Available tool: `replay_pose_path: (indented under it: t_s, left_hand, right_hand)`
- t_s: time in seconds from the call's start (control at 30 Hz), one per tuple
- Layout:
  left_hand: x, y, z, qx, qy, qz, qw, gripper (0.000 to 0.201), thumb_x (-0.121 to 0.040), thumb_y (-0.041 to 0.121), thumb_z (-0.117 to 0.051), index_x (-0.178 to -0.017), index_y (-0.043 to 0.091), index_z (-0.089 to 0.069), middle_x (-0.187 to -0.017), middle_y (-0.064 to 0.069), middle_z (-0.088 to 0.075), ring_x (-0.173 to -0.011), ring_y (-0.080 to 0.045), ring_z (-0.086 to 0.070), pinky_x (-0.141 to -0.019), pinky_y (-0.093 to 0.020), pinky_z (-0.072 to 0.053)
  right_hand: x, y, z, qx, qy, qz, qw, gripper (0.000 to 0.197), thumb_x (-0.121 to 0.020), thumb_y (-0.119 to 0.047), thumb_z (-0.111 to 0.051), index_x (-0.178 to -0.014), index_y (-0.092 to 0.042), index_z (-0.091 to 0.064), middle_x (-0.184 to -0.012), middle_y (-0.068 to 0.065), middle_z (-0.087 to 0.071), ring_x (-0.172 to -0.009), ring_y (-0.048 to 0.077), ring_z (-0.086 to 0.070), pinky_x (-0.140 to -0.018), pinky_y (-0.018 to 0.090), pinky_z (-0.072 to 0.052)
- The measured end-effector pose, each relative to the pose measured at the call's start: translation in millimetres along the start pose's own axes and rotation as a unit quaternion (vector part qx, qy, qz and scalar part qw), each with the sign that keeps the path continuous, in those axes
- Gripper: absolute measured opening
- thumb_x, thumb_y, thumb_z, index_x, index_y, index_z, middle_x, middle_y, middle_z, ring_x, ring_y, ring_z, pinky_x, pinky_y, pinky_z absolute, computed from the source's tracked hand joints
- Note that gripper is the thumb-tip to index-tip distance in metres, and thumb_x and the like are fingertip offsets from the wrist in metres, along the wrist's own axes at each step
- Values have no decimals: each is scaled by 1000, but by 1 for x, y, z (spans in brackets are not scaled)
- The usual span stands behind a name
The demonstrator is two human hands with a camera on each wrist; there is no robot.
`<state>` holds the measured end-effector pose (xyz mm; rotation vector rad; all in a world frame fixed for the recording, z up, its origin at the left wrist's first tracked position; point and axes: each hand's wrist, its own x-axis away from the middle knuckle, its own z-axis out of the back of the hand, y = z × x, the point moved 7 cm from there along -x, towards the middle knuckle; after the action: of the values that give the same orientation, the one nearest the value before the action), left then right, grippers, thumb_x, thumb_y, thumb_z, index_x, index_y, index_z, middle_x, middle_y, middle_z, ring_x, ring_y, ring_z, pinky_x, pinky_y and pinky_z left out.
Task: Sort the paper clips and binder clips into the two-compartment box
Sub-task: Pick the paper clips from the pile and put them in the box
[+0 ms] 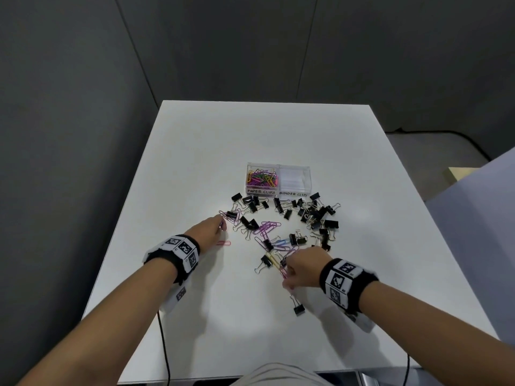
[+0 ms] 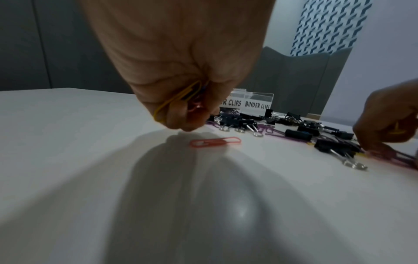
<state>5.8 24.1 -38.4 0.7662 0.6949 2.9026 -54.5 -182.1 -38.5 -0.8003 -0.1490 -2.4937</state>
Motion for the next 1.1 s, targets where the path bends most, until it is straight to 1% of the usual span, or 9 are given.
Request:
replay_pose_path:
  t_s: [0.13,0.27,0.33,0.47,0.63,0.77,0.83,0.97,1.1]
  left_hand:
    - [2,-7,-7,-78,-23,7,997,22,-92,34,-50,-104,15,-50,-100,-3,-58,-84,-18,-49,-78,-28,-39]
    - [2,-9,-11,-116,-27,-1,993,27,-88,46,-54,-87,22,-44,-90,4,-51,-83,-18,-51,-80,-29,-42]
    - [3,-6,-14,-135,-26,-16,990,26,-91,45,-49,-89,19,-49,-95,0,-53,-91,-23,-57,-82,-31,-44]
    - [2,4,-16,-167,-12,-49,985,33,-97,37,-40,-110,9,-52,-118,-8,-54,-104,-26,-56,-84,-34,-44]
    - [-7,16,-4,-114,2,-56,992,14,-98,31,-37,-95,19,-41,-89,-4,-57,-80,-23,-53,-69,-29,-38]
    - [-22,37,19,-82,16,-99,992,27,-100,22,-35,-120,14,-51,-118,-7,-61,-102,-24,-58,-84,-30,-43]
    - [-28,47,32,-83,27,-119,989,31,-101,22,-34,-126,14,-51,-126,-6,-57,-110,-24,-57,-90,-30,-43]
    - [-45,59,56,-91,33,-142,985,30,-100,21,-37,-125,18,-53,-121,-8,-57,-107,-24,-56,-88,-31,-43]
    - [-60,66,77,-97,51,-145,983,28,-99,19,-38,-121,19,-55,-117,-7,-56,-101,-25,-57,-86,-33,-44]
  right_hand:
    - [-4,1,12,-20,31,-14,999,22,-92,-31,-47,-93,-11,-55,-82,4,-54,-77,21,-52,-74,31,-48]
    - [-12,8,14,-26,34,-32,999,25,-94,-27,-43,-105,-8,-54,-100,9,-65,-86,26,-59,-72,31,-45]
    - [-13,10,12,-29,37,-37,998,23,-94,-26,-41,-106,-9,-52,-97,8,-65,-83,25,-58,-71,30,-45]
    - [-15,13,18,-46,62,-40,996,23,-95,-25,-36,-105,-10,-50,-81,1,-51,-69,19,-50,-66,31,-47]
    - [-31,31,51,-121,89,-46,988,19,-98,-24,-32,-96,-11,-45,-80,-1,-41,-64,15,-45,-66,33,-47]
    - [-53,50,91,-136,102,-53,984,14,-99,-22,-35,-100,-11,-45,-67,-6,-44,-57,11,-42,-59,24,-46]
    - [-63,54,116,-138,128,-50,981,21,-99,-23,-37,-109,-8,-47,-72,-3,-50,-59,12,-47,-59,22,-47]
    - [-94,59,158,-99,164,-63,980,24,-98,-24,-38,-114,-11,-51,-99,9,-64,-77,23,-54,-69,31,-46]
    - [-125,52,174,-76,141,-77,984,24,-95,-11,-40,-116,-10,-52,-113,12,-61,-97,29,-60,-76,33,-46]
